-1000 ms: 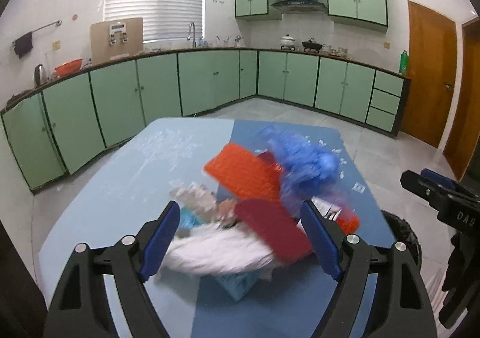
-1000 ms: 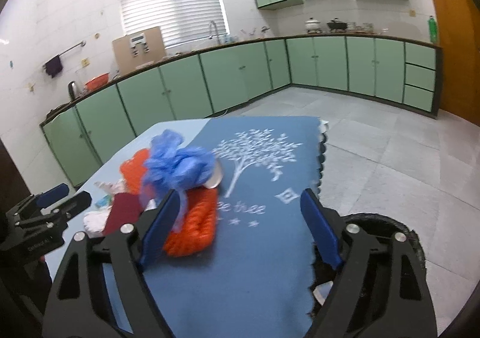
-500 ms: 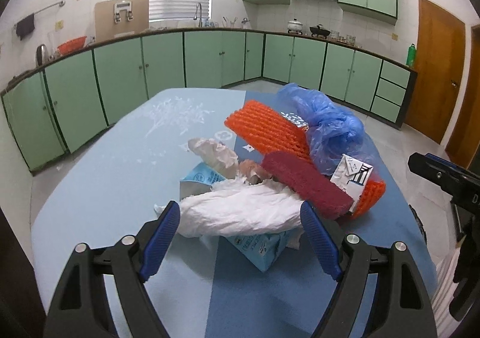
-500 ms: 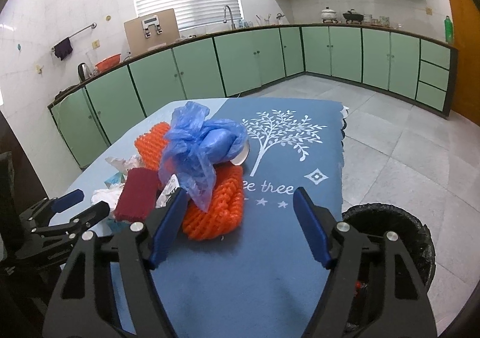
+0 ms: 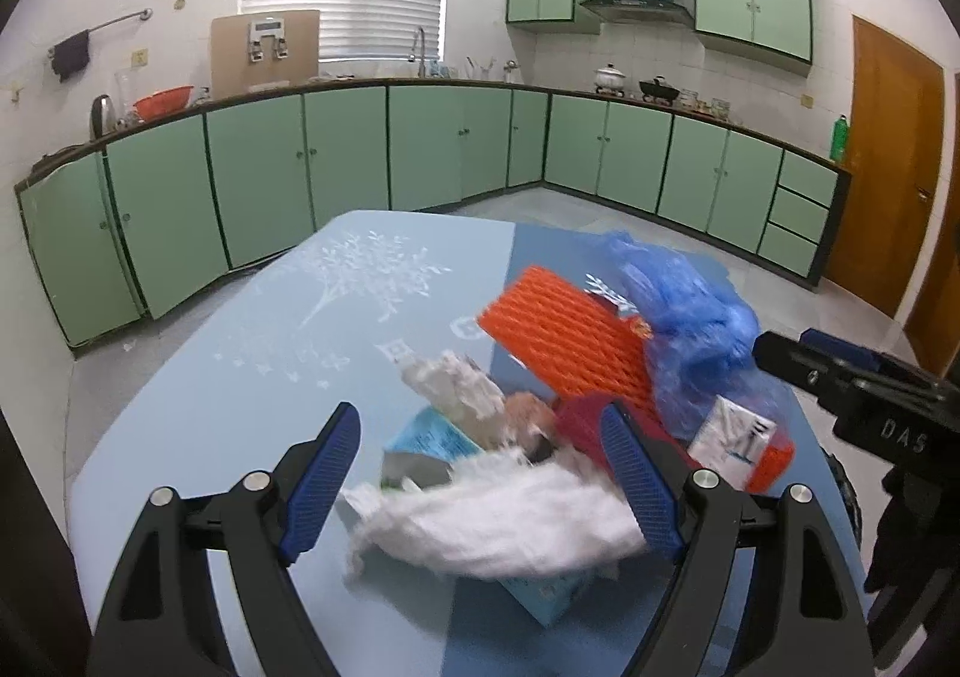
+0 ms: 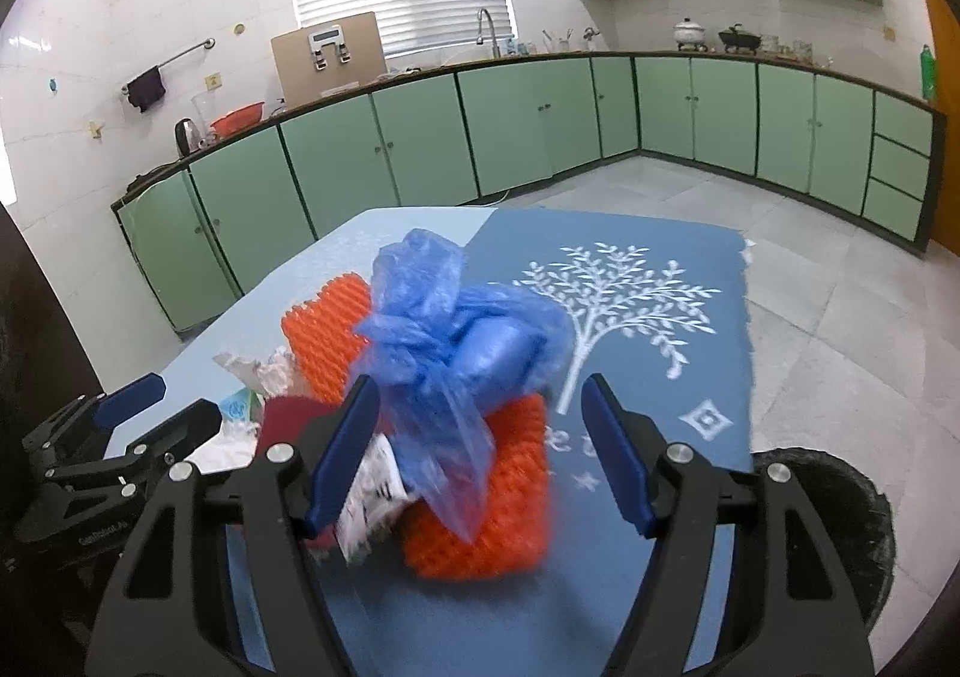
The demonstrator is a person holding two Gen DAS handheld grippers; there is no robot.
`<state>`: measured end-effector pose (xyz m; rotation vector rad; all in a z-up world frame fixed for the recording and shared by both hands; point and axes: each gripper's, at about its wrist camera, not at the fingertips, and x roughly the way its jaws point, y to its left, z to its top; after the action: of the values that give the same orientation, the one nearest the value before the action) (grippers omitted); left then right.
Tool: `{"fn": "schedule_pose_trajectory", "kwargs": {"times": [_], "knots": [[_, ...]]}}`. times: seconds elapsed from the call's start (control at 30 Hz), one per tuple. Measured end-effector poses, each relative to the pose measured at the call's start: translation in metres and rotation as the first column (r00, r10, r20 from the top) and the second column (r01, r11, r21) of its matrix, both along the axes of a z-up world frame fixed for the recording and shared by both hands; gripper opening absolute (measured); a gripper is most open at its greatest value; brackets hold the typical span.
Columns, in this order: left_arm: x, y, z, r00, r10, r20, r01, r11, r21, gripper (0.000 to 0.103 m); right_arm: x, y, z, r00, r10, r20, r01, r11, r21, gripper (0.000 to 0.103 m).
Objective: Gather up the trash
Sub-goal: 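Move the right gripper back to the pile and grasp the blue plastic bag, then grasp the orange foam net with the left gripper while the right holds the blue bag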
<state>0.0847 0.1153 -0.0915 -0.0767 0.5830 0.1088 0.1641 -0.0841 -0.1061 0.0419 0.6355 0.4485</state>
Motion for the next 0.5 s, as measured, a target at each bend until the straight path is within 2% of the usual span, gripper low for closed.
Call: {"fn": "schedule_pose_trajectory", "kwargs": {"times": [0.13,0.3,0.4,0.5], "knots": [[0.007,0.006,0.001,1.0,0.013,0.003,-0.013,1.0,-0.01,0.081,0.012,0.01,-0.006,0.999,0.02,-0.025,-0.02,1.0,-0.002,0.064],[0.013,0.006,-0.002,1.0,0.011,-0.006,-0.011,1.0,-0.016,0.081,0.022,0.011,-0.013,0.994,0.083,-0.07,-0.081,0.996,0.041,0.04],[0.015,0.005,-0.003,1.0,0.008,-0.01,-0.008,1.0,-0.021,0.081,0.019,0.008,-0.009,0.994,0.095,-0.049,-0.093,0.995,0.042,0.032],[0.014,0.002,-0.003,1.0,0.002,-0.009,-0.002,1.0,-0.024,0.081,0.016,0.001,-0.001,0.996,0.09,-0.027,-0.088,0.994,0.057,0.028]]}}
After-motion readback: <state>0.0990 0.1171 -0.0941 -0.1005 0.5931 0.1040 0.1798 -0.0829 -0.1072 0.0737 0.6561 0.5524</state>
